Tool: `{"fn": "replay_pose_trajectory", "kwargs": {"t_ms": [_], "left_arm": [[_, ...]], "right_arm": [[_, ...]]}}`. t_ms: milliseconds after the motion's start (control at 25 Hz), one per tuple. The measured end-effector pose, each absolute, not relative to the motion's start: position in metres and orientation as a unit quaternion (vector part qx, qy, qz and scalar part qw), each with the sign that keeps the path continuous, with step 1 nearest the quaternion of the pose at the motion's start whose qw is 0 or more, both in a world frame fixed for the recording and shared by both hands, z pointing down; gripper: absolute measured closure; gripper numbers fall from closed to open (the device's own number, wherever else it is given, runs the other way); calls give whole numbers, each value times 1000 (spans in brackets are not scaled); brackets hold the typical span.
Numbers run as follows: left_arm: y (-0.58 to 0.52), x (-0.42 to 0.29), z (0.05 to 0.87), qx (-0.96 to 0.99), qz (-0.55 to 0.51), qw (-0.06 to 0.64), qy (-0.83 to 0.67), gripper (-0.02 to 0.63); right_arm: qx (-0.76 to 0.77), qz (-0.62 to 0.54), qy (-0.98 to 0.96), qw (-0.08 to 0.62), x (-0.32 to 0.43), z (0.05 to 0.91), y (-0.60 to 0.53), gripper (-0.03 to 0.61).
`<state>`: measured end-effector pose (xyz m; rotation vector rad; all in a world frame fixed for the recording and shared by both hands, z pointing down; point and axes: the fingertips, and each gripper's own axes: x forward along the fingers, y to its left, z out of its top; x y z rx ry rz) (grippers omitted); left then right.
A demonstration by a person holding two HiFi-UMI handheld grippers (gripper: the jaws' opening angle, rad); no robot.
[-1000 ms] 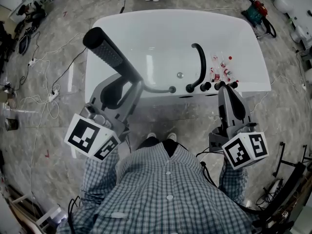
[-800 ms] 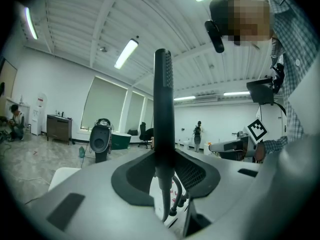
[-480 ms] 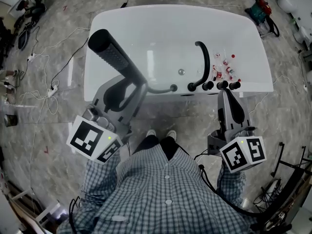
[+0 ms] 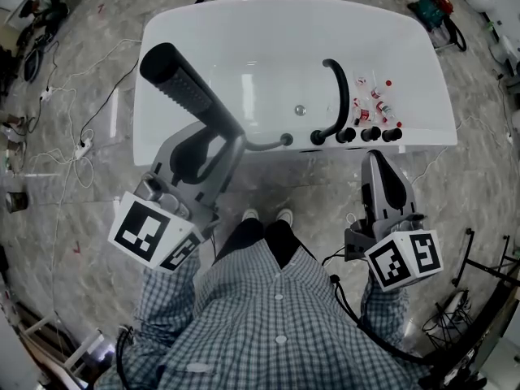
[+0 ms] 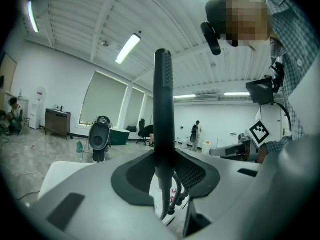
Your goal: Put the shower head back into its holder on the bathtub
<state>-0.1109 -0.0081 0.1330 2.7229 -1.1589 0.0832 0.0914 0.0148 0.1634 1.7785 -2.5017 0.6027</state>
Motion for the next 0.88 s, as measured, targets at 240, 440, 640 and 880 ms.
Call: {"fn": "replay_pose_trajectory", "kwargs": {"t_ms": [240, 440, 640, 880], "left_arm": [[-13, -102, 145, 916, 37, 97, -387, 492], [-20, -100, 157, 915, 38, 106, -388, 492], [-26, -100, 167, 914, 45, 110, -388, 492], [-33, -97, 179, 915, 48, 115, -383, 492]], "right_arm": [[569, 205, -796, 18, 97, 176, 12, 551], [576, 215, -788, 25, 100, 191, 10, 552], [573, 224, -788, 28, 97, 201, 7, 551], [569, 236, -787, 32, 93, 216, 2, 551]]}}
